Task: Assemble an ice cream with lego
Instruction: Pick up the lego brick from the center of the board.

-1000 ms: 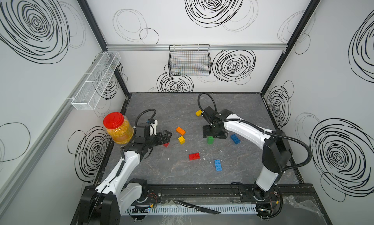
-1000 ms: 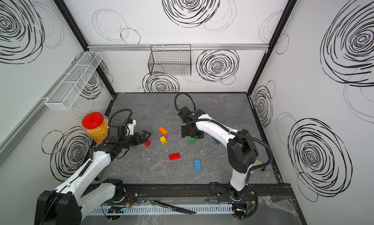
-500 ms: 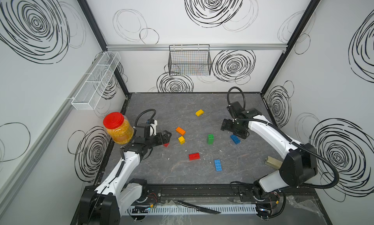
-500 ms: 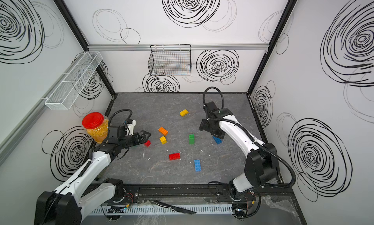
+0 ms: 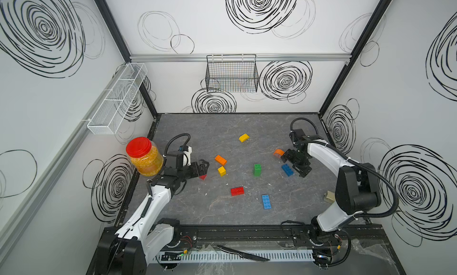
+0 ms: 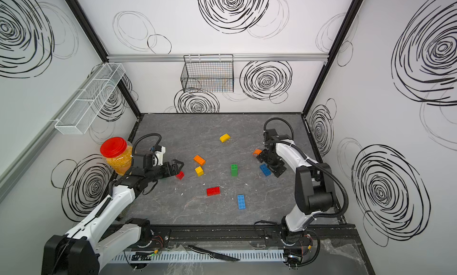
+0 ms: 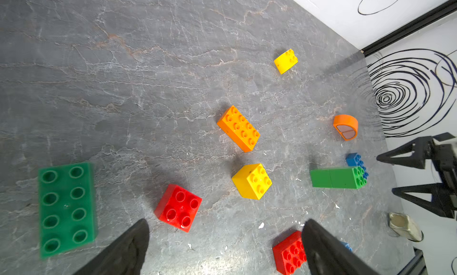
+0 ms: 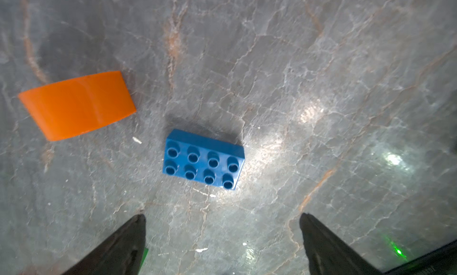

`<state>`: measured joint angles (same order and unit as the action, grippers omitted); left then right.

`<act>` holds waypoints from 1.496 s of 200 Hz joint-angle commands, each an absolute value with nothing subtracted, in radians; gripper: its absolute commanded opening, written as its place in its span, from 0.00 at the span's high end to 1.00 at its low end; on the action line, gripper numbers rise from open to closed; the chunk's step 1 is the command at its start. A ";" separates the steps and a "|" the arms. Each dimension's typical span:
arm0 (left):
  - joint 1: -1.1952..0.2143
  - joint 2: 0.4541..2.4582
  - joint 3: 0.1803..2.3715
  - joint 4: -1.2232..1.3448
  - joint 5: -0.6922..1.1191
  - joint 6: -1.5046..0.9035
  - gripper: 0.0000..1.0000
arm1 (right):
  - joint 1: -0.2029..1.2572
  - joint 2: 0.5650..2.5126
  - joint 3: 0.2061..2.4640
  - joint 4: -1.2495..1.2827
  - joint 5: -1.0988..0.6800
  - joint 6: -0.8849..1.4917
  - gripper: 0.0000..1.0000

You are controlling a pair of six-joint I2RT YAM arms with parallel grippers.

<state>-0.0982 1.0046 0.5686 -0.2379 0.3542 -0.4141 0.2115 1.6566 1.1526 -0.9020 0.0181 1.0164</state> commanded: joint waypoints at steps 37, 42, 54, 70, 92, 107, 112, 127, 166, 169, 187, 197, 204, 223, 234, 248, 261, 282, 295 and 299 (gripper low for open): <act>-0.103 0.993 0.587 -0.228 0.346 -0.403 0.01 | 0.193 1.708 1.121 -0.834 0.009 1.097 0.06; -0.102 0.992 0.586 -0.227 0.345 -0.402 0.01 | 0.191 1.712 1.121 -0.832 0.009 1.098 0.07; -0.103 0.990 0.587 -0.229 0.345 -0.402 0.01 | 0.189 1.719 1.119 -0.816 0.006 1.094 0.07; -0.103 0.992 0.586 -0.227 0.345 -0.402 0.01 | 0.186 1.731 1.118 -0.802 0.000 1.088 0.07; -0.102 0.992 0.586 -0.227 0.346 -0.402 0.01 | 0.187 1.749 1.119 -0.783 -0.014 1.079 0.08; -0.102 0.989 0.586 -0.229 0.344 -0.402 0.01 | 0.186 1.759 1.116 -0.774 -0.018 1.077 0.08; -0.102 0.989 0.587 -0.227 0.344 -0.402 0.01 | 0.187 1.761 1.116 -0.772 -0.019 1.077 0.08; -0.103 0.989 0.586 -0.229 0.344 -0.402 0.01 | 0.187 1.766 1.112 -0.761 -0.025 1.077 0.09; -0.103 0.989 0.587 -0.230 0.344 -0.403 0.01 | 0.186 1.772 1.098 -0.741 -0.030 1.081 0.11; -0.103 0.990 0.587 -0.230 0.344 -0.402 0.01 | 0.186 1.772 1.097 -0.740 -0.029 1.081 0.11; -0.103 0.988 0.586 -0.230 0.344 -0.403 0.01 | 0.184 1.774 1.092 -0.729 -0.033 1.081 0.12; -0.102 0.988 0.587 -0.230 0.344 -0.403 0.01 | 0.184 1.776 1.091 -0.724 -0.038 1.081 0.13; -0.102 0.986 0.586 -0.230 0.345 -0.402 0.01 | 0.184 1.778 1.091 -0.720 -0.041 1.081 0.13; -0.103 0.986 0.586 -0.231 0.343 -0.403 0.01 | 0.184 1.779 1.086 -0.714 -0.044 1.083 0.15; -0.103 0.987 0.586 -0.232 0.342 -0.402 0.01 | 0.184 1.778 1.084 -0.709 -0.045 1.083 0.16; -0.103 0.986 0.587 -0.232 0.342 -0.402 0.01 | 0.184 1.778 1.081 -0.706 -0.046 1.083 0.17; -0.102 0.987 0.587 -0.232 0.342 -0.403 0.01 | 0.183 1.778 1.080 -0.703 -0.047 1.083 0.18; -0.102 0.986 0.587 -0.232 0.341 -0.403 0.01 | 0.183 1.778 1.076 -0.696 -0.052 1.084 0.21; -0.103 0.985 0.587 -0.231 0.341 -0.403 0.01 | 0.183 1.776 1.071 -0.692 -0.054 1.085 0.23; -0.102 0.986 0.587 -0.231 0.341 -0.402 0.01 | 0.182 1.775 1.071 -0.691 -0.055 1.086 0.24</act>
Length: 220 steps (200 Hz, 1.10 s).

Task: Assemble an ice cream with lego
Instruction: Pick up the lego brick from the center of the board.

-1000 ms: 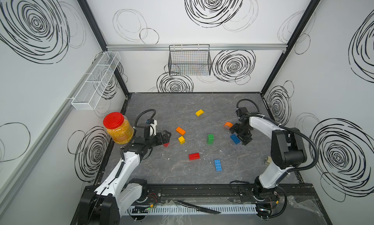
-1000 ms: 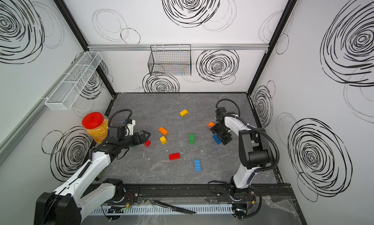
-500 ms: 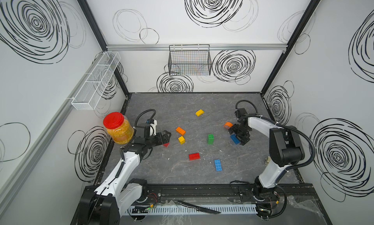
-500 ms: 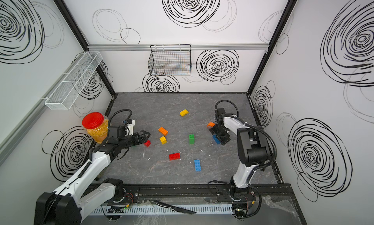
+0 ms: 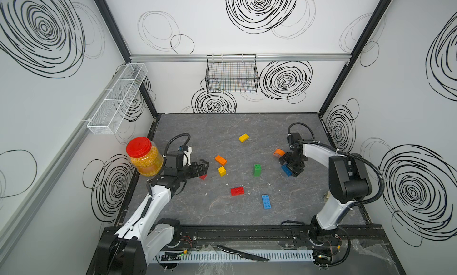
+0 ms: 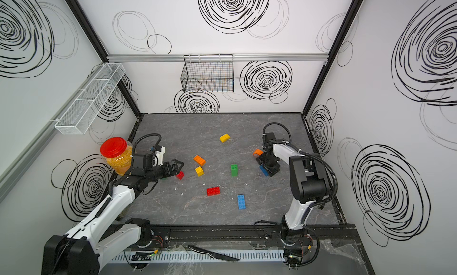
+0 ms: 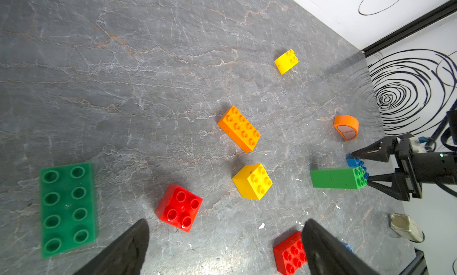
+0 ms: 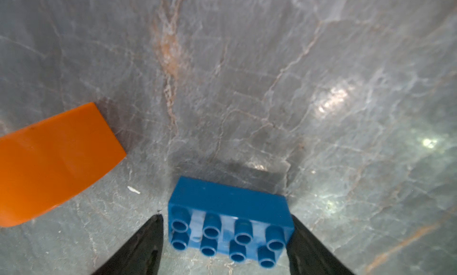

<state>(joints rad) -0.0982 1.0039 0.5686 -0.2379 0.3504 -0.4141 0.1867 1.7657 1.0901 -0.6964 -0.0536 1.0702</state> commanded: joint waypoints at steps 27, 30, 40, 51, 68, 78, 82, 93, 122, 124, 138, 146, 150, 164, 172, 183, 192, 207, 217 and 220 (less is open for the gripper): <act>-0.103 0.985 0.586 -0.233 0.339 -0.403 0.01 | 0.182 1.767 1.059 -0.685 -0.055 1.086 0.27; -0.101 0.985 0.587 -0.233 0.339 -0.402 0.01 | 0.182 1.767 1.059 -0.684 -0.055 1.086 0.27; -0.101 0.985 0.586 -0.233 0.340 -0.403 0.01 | 0.183 1.767 1.057 -0.685 -0.057 1.086 0.27; -0.101 0.985 0.586 -0.233 0.337 -0.402 0.01 | 0.181 1.767 1.058 -0.686 -0.058 1.083 0.29; -0.102 0.985 0.586 -0.233 0.337 -0.403 0.01 | 0.181 1.766 1.056 -0.687 -0.058 1.081 0.33; -0.101 0.982 0.586 -0.233 0.338 -0.402 0.01 | 0.181 1.763 1.057 -0.687 -0.057 1.079 0.35; -0.101 0.982 0.587 -0.233 0.338 -0.403 0.01 | 0.181 1.762 1.059 -0.688 -0.057 1.078 0.37; -0.101 0.980 0.586 -0.233 0.338 -0.403 0.01 | 0.182 1.758 1.061 -0.695 -0.053 1.073 0.41; -0.101 0.973 0.585 -0.232 0.341 -0.405 0.01 | 0.188 1.732 1.074 -0.721 -0.043 1.045 0.48; -0.101 0.973 0.585 -0.231 0.341 -0.404 0.01 | 0.189 1.731 1.076 -0.724 -0.042 1.042 0.48; -0.101 0.973 0.584 -0.232 0.343 -0.405 0.01 | 0.199 1.717 1.093 -0.753 -0.034 1.019 0.49; -0.101 0.973 0.585 -0.229 0.344 -0.406 0.01 | 0.206 1.707 1.104 -0.768 -0.034 1.000 0.49; -0.102 0.973 0.583 -0.230 0.345 -0.406 0.01 | 0.211 1.702 1.112 -0.775 -0.034 0.989 0.50; -0.103 0.974 0.583 -0.228 0.349 -0.407 0.01 | 0.235 1.691 1.145 -0.808 -0.034 0.948 0.50; -0.103 0.975 0.584 -0.227 0.350 -0.410 0.01 | 0.251 1.688 1.167 -0.831 -0.034 0.927 0.51; -0.105 0.976 0.584 -0.227 0.351 -0.410 0.01 | 0.280 1.687 1.202 -0.860 -0.034 0.894 0.52; -0.109 0.976 0.582 -0.227 0.353 -0.411 0.01 | 0.308 1.690 1.238 -0.891 -0.031 0.869 0.52; -0.118 0.973 0.582 -0.232 0.352 -0.415 0.01 | 0.359 1.702 1.308 -0.938 -0.026 0.820 0.53; -0.122 0.971 0.580 -0.235 0.351 -0.418 0.01 | 0.394 1.719 1.363 -0.975 -0.030 0.786 0.53; -0.123 0.970 0.580 -0.236 0.352 -0.419 0.01 | 0.404 1.727 1.380 -0.983 -0.033 0.774 0.52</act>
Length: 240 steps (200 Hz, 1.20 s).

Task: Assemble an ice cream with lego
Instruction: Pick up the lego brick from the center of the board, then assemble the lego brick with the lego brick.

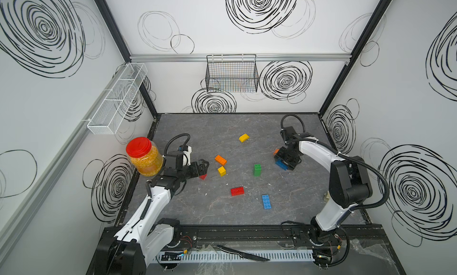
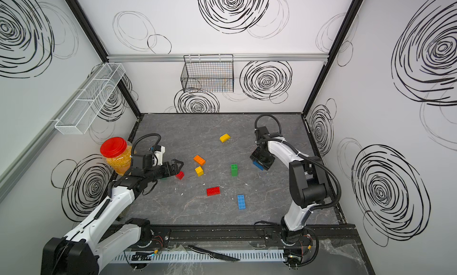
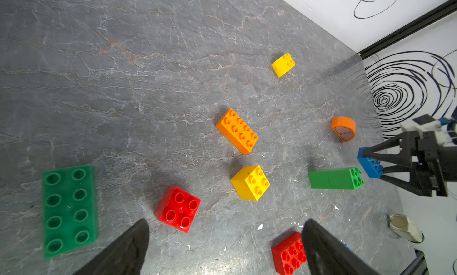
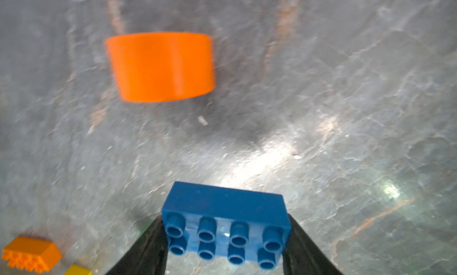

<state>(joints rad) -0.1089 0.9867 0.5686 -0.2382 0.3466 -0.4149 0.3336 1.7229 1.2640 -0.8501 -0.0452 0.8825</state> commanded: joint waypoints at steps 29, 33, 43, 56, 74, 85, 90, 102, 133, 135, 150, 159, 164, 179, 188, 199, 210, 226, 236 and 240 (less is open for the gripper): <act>-0.135 0.965 0.577 -0.246 0.360 -0.422 0.01 | 0.498 1.796 1.536 -1.083 -0.044 0.693 0.52; -0.134 0.965 0.579 -0.247 0.363 -0.421 0.01 | 0.507 1.804 1.557 -1.095 -0.042 0.685 0.52; -0.135 0.965 0.579 -0.250 0.367 -0.421 0.01 | 0.528 1.821 1.599 -1.120 -0.039 0.662 0.52; -0.137 0.964 0.576 -0.255 0.372 -0.421 0.01 | 0.548 1.842 1.650 -1.155 -0.030 0.638 0.52; -0.141 0.961 0.574 -0.258 0.370 -0.421 0.01 | 0.572 1.872 1.713 -1.201 -0.033 0.606 0.52; -0.144 0.960 0.573 -0.257 0.371 -0.421 0.01 | 0.586 1.888 1.741 -1.223 -0.038 0.589 0.53; -0.146 0.960 0.573 -0.258 0.371 -0.421 0.01 | 0.593 1.895 1.751 -1.230 -0.040 0.581 0.53; -0.146 0.962 0.571 -0.256 0.372 -0.422 0.01 | 0.607 1.913 1.775 -1.255 -0.040 0.568 0.53; -0.146 0.964 0.571 -0.253 0.378 -0.418 0.01 | 0.643 1.953 1.813 -1.307 -0.015 0.542 0.54; -0.146 0.963 0.571 -0.252 0.379 -0.417 0.01 | 0.645 1.956 1.813 -1.308 -0.014 0.541 0.54; -0.146 0.963 0.570 -0.249 0.385 -0.419 0.01 | 0.657 1.965 1.812 -1.310 -0.015 0.535 0.54; -0.147 0.962 0.568 -0.247 0.389 -0.421 0.01 | 0.662 1.969 1.811 -1.310 -0.015 0.534 0.54; -0.148 0.962 0.568 -0.247 0.391 -0.421 0.01 | 0.665 1.973 1.810 -1.310 -0.017 0.532 0.54; -0.156 0.963 0.567 -0.246 0.396 -0.421 0.01 | 0.670 1.978 1.806 -1.306 -0.021 0.526 0.54; -0.164 0.964 0.565 -0.245 0.397 -0.421 0.01 | 0.670 1.980 1.802 -1.303 -0.022 0.522 0.54; -0.175 0.969 0.566 -0.246 0.400 -0.422 0.01 | 0.672 1.981 1.796 -1.295 -0.026 0.517 0.55; -0.187 0.974 0.567 -0.245 0.407 -0.421 0.01 | 0.672 1.981 1.786 -1.289 -0.029 0.510 0.55; -0.202 0.982 0.568 -0.245 0.410 -0.421 0.01 | 0.671 1.982 1.779 -1.284 -0.030 0.498 0.56; -0.208 0.986 0.568 -0.244 0.411 -0.421 0.01 | 0.670 1.983 1.772 -1.281 -0.033 0.488 0.56; -0.210 0.987 0.568 -0.244 0.411 -0.421 0.01 | 0.670 1.983 1.770 -1.278 -0.034 0.485 0.56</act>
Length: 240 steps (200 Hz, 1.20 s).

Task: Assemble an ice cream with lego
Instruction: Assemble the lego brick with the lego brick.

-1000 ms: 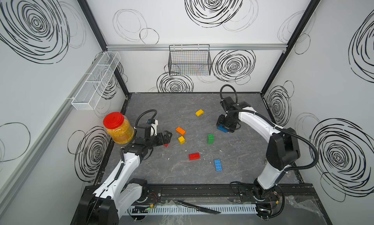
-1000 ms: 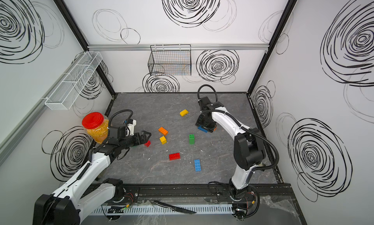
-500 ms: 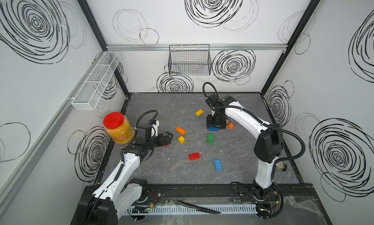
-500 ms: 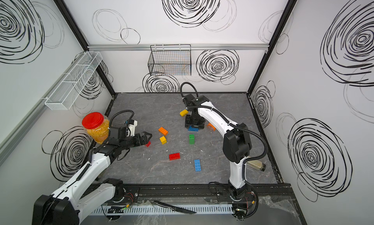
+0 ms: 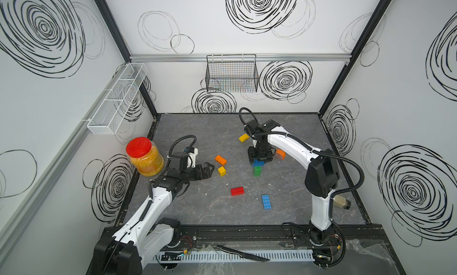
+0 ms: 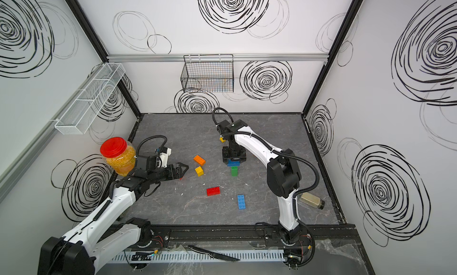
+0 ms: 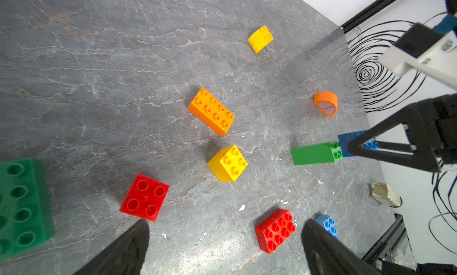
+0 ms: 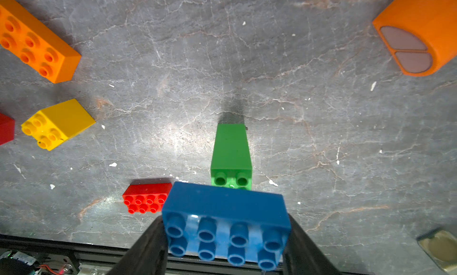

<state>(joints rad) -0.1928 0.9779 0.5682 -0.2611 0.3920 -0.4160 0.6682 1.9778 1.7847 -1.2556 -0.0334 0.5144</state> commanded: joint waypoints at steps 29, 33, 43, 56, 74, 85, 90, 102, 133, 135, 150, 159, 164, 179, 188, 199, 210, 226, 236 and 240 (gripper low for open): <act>-0.210 0.994 0.568 -0.242 0.413 -0.421 0.01 | 0.666 1.983 1.747 -1.259 -0.050 0.468 0.57; -0.209 0.993 0.568 -0.241 0.413 -0.421 0.01 | 0.666 1.982 1.745 -1.257 -0.052 0.466 0.57; -0.210 0.992 0.568 -0.242 0.413 -0.421 0.01 | 0.664 1.981 1.737 -1.250 -0.056 0.461 0.57; -0.210 0.992 0.568 -0.242 0.413 -0.421 0.01 | 0.660 1.980 1.729 -1.239 -0.067 0.457 0.57; -0.210 0.991 0.568 -0.244 0.411 -0.422 0.01 | 0.657 1.974 1.713 -1.224 -0.077 0.453 0.57; -0.210 0.990 0.568 -0.244 0.411 -0.422 0.01 | 0.654 1.971 1.702 -1.215 -0.083 0.450 0.57; -0.211 0.990 0.568 -0.244 0.411 -0.421 0.01 | 0.652 1.970 1.696 -1.212 -0.088 0.448 0.57; -0.210 0.988 0.568 -0.244 0.410 -0.421 0.01 | 0.650 1.970 1.684 -1.203 -0.093 0.443 0.57; -0.210 0.989 0.568 -0.245 0.410 -0.421 0.01 | 0.645 1.970 1.667 -1.190 -0.095 0.436 0.57; -0.210 0.990 0.568 -0.245 0.410 -0.422 0.01 | 0.644 1.970 1.667 -1.190 -0.095 0.436 0.57; -0.210 0.991 0.568 -0.246 0.409 -0.422 0.01 | 0.640 1.970 1.661 -1.187 -0.095 0.433 0.57; -0.210 0.990 0.568 -0.246 0.408 -0.422 0.01 | 0.639 1.970 1.655 -1.186 -0.097 0.429 0.57; -0.210 0.990 0.568 -0.247 0.408 -0.422 0.01 | 0.637 1.970 1.653 -1.186 -0.097 0.427 0.57; -0.211 0.989 0.569 -0.246 0.410 -0.421 0.01 | 0.635 1.968 1.646 -1.186 -0.103 0.418 0.58; -0.210 0.989 0.568 -0.246 0.410 -0.420 0.01 | 0.635 1.968 1.645 -1.191 -0.101 0.413 0.58; -0.211 0.991 0.568 -0.246 0.410 -0.422 0.01 | 0.632 1.966 1.644 -1.196 -0.103 0.410 0.58; -0.211 0.992 0.568 -0.246 0.410 -0.421 0.01 | 0.629 1.964 1.642 -1.198 -0.107 0.408 0.58; -0.211 0.992 0.569 -0.247 0.410 -0.421 0.01 | 0.626 1.968 1.640 -1.198 -0.108 0.401 0.58; -0.212 0.995 0.570 -0.247 0.410 -0.421 0.01 | 0.626 1.973 1.640 -1.201 -0.106 0.396 0.58; -0.212 0.995 0.570 -0.246 0.410 -0.422 0.01 | 0.624 1.978 1.641 -1.202 -0.105 0.392 0.58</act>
<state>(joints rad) -0.2077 0.9894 0.5682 -0.2611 0.4023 -0.4160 0.6331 1.9621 1.6726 -1.1854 -0.1143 0.4171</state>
